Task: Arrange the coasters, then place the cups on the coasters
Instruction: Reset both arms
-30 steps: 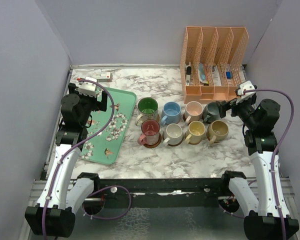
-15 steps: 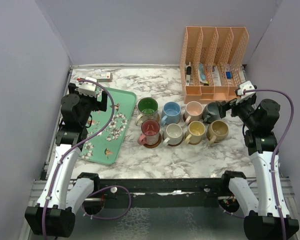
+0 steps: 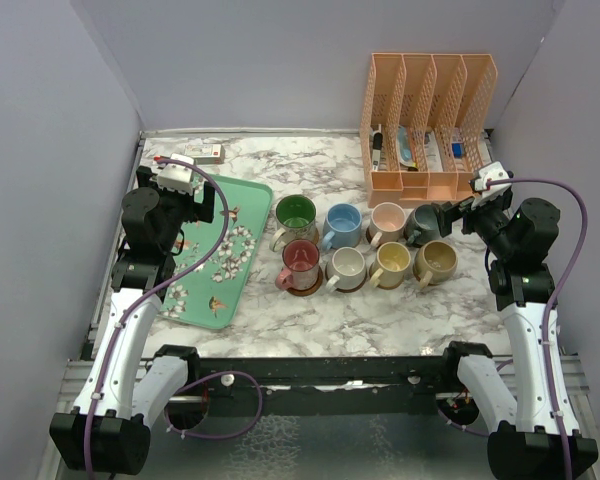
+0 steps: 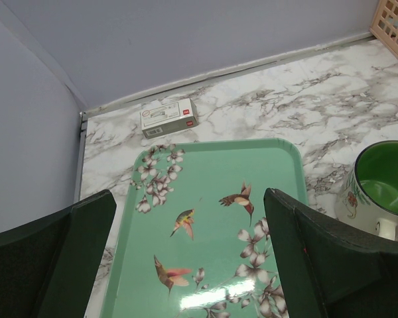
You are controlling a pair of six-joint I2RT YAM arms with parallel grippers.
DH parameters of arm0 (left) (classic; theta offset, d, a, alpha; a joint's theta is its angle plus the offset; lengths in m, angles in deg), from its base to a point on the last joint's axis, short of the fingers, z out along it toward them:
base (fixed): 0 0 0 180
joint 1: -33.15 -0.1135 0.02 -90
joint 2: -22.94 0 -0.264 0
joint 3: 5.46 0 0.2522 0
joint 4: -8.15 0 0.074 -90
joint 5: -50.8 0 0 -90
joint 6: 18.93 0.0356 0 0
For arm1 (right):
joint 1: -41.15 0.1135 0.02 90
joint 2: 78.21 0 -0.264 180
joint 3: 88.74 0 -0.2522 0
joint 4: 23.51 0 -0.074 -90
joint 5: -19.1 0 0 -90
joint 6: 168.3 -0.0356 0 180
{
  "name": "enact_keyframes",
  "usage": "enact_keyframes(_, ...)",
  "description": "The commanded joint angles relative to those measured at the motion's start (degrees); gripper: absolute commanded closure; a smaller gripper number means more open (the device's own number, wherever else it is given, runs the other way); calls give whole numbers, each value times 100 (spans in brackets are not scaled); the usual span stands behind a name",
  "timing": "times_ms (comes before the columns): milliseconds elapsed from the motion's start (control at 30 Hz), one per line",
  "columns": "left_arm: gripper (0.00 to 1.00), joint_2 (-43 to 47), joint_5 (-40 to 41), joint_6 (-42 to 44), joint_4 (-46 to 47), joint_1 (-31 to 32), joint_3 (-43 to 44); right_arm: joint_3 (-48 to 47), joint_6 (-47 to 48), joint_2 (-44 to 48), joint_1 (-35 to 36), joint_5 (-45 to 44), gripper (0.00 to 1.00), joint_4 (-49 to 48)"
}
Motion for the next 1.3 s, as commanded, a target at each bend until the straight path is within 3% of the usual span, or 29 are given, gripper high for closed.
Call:
enact_keyframes(0, 2, 40, -134, 5, -10, -51, 21, -161, 33, 51, -24, 139, 0, 42)
enact_keyframes(433, 2, 39, -126, 5, 2, -51, 12, -159, 11, 51, -24, 69, 0, 20)
enact_keyframes(1033, 2, 36, 54, -30, 71, -51, -23, -106, -297, 60, -51, -1100, 0, -300)
enact_keyframes(1267, 2, 21, -45, -24, 66, -51, -32, -131, -238, 64, -59, -612, 0, -183)
